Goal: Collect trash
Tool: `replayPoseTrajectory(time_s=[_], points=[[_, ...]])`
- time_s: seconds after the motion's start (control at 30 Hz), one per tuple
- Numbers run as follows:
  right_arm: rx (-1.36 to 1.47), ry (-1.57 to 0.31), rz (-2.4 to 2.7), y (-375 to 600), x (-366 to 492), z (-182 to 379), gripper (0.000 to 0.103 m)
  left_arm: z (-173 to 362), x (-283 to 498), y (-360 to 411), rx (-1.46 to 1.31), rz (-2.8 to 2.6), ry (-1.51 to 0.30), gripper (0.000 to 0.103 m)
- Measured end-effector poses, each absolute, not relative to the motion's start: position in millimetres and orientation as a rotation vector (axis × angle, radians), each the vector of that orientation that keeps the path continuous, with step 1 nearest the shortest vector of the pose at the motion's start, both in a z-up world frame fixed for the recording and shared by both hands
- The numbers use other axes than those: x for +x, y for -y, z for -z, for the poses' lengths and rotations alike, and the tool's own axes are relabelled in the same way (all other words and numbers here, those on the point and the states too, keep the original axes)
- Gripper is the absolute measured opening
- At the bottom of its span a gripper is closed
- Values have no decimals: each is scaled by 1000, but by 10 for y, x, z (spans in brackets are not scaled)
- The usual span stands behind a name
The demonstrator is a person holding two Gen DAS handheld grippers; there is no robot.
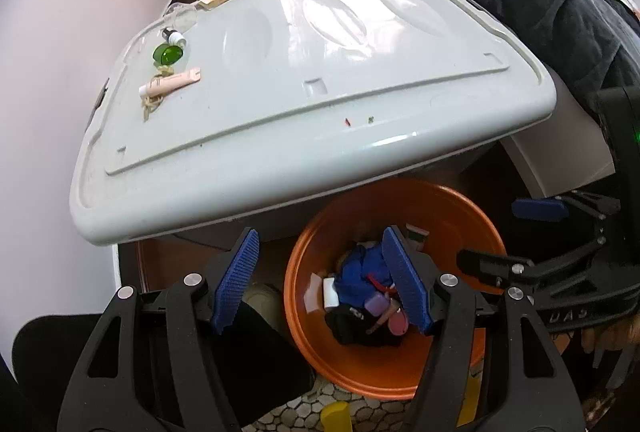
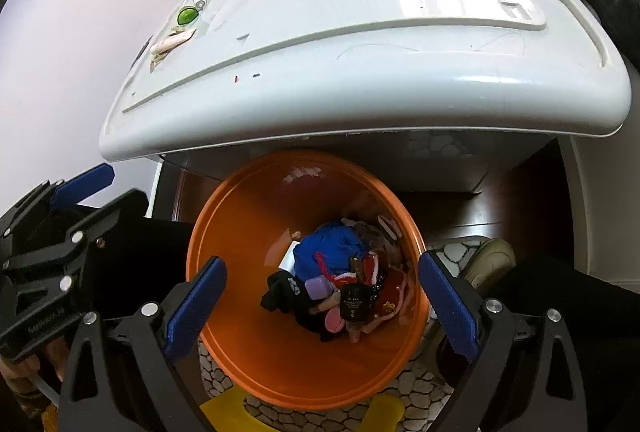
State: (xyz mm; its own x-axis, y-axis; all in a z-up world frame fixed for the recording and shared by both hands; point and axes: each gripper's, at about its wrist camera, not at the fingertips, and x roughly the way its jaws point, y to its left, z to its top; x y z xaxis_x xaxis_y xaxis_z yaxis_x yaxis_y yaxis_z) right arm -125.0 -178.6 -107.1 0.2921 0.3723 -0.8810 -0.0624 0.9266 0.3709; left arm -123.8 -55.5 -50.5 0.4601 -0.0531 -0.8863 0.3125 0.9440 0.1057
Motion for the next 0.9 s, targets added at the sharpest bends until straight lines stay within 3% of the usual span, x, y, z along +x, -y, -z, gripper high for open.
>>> replayPoseTrajectory(time_s=[0.13,0.73,0.83,0.9], points=[[286,-1238,-292,1800,-1228,1053,95,460,-1164,575,273,214,-1047,73],[218,-1190,-264,1811,-1161,920,95,65,-513,650,246,155,-933,74],[214,-1195,-262,1808,-1147,935,95,11,-412,674,253,141,-912,82],[212,-1200,-260,1804,-1134,959,95,-18,-367,692,261,138,-895,82]])
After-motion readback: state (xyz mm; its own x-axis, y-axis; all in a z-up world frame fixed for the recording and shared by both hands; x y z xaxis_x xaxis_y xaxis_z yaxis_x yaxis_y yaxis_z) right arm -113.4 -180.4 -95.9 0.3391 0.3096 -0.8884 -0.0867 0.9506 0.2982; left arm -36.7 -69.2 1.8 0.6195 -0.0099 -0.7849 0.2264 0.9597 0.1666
